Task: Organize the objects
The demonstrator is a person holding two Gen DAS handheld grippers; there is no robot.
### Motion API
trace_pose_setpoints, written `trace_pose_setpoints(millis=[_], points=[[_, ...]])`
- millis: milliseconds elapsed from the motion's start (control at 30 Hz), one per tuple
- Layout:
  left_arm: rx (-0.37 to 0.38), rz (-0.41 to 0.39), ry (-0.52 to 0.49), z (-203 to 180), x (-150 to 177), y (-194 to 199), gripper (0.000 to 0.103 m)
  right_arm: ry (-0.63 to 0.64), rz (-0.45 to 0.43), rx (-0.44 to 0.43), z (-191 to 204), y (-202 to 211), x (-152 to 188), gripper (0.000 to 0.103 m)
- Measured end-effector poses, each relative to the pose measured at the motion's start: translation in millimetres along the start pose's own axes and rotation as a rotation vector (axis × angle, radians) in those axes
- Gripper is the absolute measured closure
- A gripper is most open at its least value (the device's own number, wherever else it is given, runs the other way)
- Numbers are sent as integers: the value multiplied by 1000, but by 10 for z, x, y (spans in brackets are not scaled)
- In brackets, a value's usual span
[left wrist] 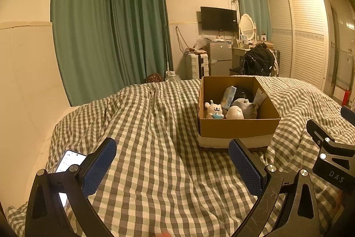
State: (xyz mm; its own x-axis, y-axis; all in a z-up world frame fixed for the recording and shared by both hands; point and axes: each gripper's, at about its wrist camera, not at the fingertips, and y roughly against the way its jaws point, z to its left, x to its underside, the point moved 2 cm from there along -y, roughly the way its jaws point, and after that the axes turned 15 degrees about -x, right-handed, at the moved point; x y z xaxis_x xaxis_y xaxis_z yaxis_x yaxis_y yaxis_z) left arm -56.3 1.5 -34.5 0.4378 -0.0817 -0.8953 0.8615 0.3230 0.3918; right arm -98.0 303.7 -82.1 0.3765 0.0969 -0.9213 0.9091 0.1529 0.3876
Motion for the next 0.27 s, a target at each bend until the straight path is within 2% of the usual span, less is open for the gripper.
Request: trace_pose_setpoints(millis=[267], points=[[4, -4, -12, -24, 11, -1, 0, -1, 1, 1, 0, 2, 2, 1]])
